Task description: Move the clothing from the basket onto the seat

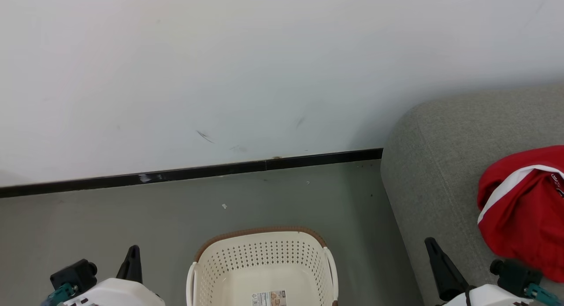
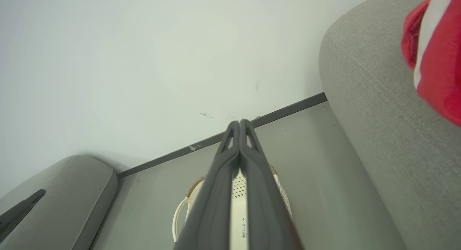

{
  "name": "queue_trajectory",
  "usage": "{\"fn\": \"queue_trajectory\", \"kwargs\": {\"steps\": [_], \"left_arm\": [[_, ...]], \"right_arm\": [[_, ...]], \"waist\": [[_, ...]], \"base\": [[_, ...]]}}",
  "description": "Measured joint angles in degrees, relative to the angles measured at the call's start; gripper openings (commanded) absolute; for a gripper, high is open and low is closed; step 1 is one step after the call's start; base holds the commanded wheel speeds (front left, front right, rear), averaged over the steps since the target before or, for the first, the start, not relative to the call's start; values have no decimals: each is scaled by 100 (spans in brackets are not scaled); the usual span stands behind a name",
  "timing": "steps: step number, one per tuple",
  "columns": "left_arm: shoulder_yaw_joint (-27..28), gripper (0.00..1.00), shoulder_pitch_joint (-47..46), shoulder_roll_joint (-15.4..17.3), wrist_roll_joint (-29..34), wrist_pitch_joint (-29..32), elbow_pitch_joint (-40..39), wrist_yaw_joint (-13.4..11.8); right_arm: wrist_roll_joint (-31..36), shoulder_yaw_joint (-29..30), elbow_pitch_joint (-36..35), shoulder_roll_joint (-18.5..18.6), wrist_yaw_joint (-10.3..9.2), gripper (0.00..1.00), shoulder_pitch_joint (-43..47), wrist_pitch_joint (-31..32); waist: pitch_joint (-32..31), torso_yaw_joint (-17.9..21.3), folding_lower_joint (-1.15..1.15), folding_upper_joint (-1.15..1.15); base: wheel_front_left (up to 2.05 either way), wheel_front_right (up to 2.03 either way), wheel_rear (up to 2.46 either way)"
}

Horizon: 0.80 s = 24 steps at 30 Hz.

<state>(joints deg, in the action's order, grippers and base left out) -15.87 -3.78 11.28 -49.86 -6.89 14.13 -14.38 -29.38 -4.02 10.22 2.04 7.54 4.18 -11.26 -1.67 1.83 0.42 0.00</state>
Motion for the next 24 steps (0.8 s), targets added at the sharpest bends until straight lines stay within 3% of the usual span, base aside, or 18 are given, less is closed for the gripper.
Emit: {"fn": "queue_trajectory", "kwargs": {"steps": [13, 24], "left_arm": [[335, 0, 1, -144, -706, 234, -47, 302], [639, 0, 4, -272, -1343, 435, -81, 555]], "right_arm": [[-1173, 112, 90, 115, -2, 0, -118, 230], [-2235, 157, 160, 200, -3, 0, -146, 422]], "waist": [[0, -34, 9, 0], [33, -63, -15, 0]], "base": [[0, 0, 0], [0, 0, 0]]}}
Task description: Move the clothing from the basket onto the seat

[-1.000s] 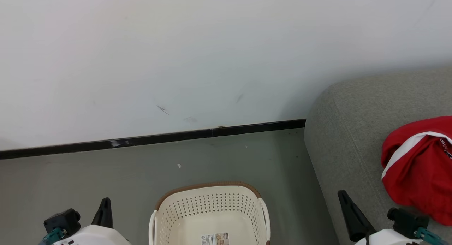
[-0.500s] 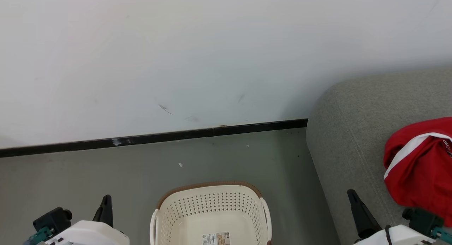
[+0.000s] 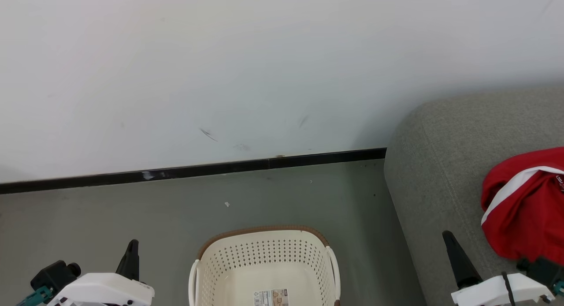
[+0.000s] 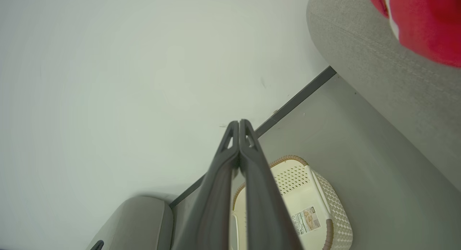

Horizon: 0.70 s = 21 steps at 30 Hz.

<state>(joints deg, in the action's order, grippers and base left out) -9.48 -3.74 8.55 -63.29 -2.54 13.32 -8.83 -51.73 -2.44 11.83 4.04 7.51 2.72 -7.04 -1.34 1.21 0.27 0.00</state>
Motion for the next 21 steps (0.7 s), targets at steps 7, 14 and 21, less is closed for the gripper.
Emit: {"fn": "queue_trajectory", "kwargs": {"steps": [7, 14, 21], "left_arm": [[191, 0, 1, -120, -409, 107, -14, 202], [394, 0, 1, -187, -832, 244, -33, 364], [586, 0, 0, -305, -1250, 358, -55, 568]], "right_arm": [[-667, 32, 31, 46, -1, 0, -199, 78], [-1337, 70, 112, 99, -1, 0, -209, 187], [-1997, 120, 147, 153, -1, 0, -339, 301]], "waist": [[30, -17, -15, 0], [57, -35, -20, 0], [76, -52, -22, 0]], "base": [[0, 0, 0], [0, 0, 0], [0, 0, 0]]}}
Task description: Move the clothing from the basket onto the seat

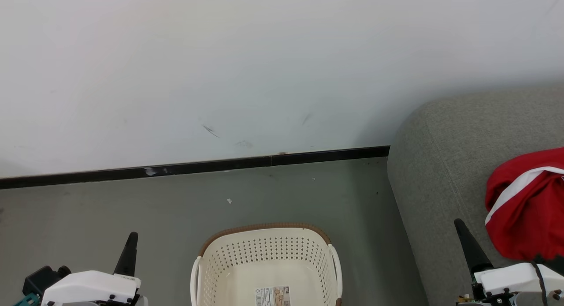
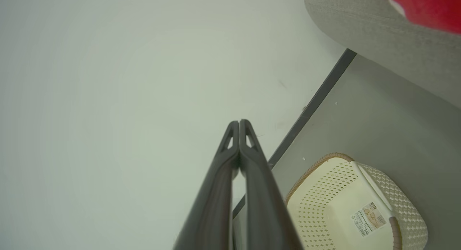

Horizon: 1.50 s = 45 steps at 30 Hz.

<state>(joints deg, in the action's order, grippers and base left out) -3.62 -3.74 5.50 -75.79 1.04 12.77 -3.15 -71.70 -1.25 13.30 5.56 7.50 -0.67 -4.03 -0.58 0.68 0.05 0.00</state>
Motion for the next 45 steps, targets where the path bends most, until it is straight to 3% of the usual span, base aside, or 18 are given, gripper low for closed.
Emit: {"fn": "queue_trajectory", "kwargs": {"steps": [27, 45], "left_arm": [[788, 0, -1, -353, -1588, 495, -55, 711], [811, 0, -2, -356, -1593, 495, -51, 742]], "right_arm": [[-2652, 93, 119, 182, -1, 0, -252, 387], [-2661, 96, 165, 187, -1, 0, -331, 387]], "waist": [[57, -68, -2, 0], [56, -67, -2, 0]], "base": [[0, 0, 0], [0, 0, 0]]}}
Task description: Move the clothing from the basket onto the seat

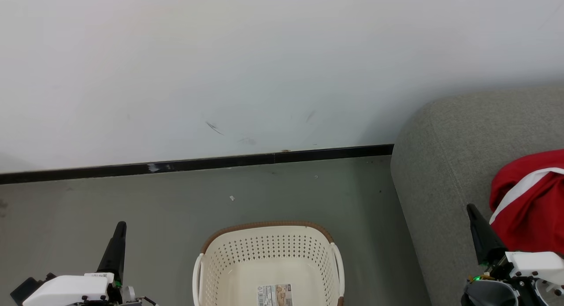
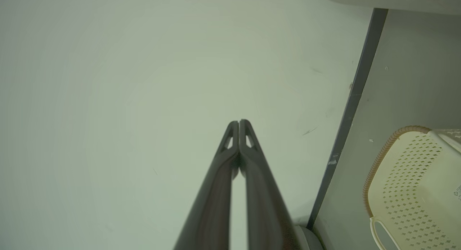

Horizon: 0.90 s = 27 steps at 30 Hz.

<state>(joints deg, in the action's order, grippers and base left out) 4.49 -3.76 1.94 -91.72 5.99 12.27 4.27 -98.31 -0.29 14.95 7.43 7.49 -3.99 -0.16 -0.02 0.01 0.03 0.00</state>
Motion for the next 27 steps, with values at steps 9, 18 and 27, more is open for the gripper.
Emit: {"fn": "queue_trajectory", "kwargs": {"steps": [9, 18, 27], "left_arm": [[2, 0, -1, -1, 0, 0, 10, 1], [3, 0, -2, -1, 0, 0, 21, 18], [4, 0, -3, -1, 0, 0, 33, 19]], "right_arm": [[0, -1, 5, 1, 0, 0, 0, 0], [0, -1, 10, 2, 0, 0, 0, 0], [0, -1, 12, 3, 0, 0, 0, 0]], "waist": [[0, 0, 0, 0], [-1, 1, -1, 0], [-1, 1, -1, 0]], "base": [[0, 0, 0], [0, 0, 0], [0, 0, 0]]}}
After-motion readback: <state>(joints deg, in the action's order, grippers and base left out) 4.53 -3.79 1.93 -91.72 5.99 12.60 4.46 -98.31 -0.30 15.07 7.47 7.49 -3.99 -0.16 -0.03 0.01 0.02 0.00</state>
